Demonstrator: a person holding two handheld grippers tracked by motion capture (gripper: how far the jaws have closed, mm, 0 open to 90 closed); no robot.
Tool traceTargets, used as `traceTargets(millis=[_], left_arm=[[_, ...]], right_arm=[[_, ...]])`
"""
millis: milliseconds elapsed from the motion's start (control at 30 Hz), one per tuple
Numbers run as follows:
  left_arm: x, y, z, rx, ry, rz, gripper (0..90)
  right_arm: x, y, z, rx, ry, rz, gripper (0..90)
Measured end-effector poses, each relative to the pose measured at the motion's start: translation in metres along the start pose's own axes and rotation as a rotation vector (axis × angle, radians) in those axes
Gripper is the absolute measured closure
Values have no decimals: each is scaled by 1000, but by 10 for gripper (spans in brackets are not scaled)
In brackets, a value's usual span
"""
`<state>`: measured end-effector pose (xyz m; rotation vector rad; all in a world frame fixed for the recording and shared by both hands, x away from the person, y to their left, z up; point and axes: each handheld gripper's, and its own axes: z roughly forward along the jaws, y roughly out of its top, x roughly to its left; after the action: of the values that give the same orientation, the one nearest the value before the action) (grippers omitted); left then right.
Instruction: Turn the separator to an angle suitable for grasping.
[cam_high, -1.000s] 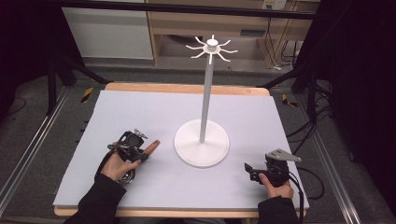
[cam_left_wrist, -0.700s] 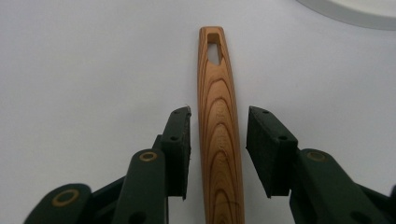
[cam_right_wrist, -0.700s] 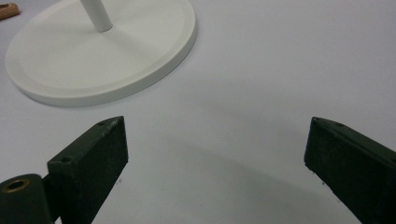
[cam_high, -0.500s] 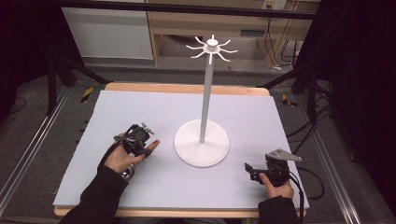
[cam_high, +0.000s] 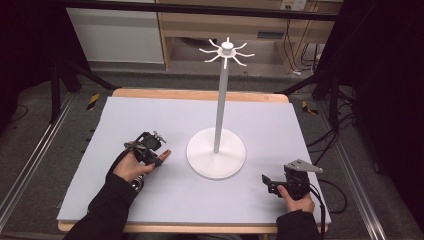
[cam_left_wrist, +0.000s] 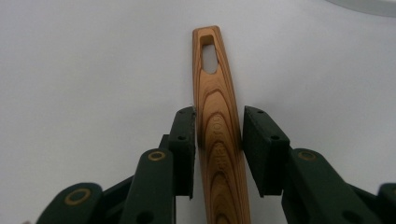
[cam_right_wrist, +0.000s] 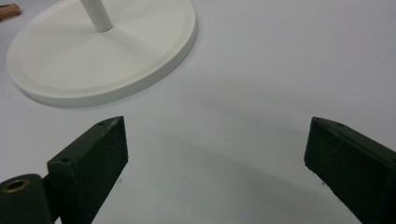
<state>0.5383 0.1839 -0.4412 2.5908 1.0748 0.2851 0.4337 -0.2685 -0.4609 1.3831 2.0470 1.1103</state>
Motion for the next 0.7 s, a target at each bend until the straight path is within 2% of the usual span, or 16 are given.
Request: traceTargets(millis=[233,333,467,700], left_arm=[[2,-3,5,7,-8,-6,640],[4,-5,6,4,-28,-22,639],[5,-4,6,10,-32,-25,641],[6,-3,7,16,-39,-61,659]], right_arm=[[0,0,1,5,1,-5,66],[0,0,1,6,2,-6,66],[0,0,2,11,1,-7,66],[0,0,2,9,4,3,66]])
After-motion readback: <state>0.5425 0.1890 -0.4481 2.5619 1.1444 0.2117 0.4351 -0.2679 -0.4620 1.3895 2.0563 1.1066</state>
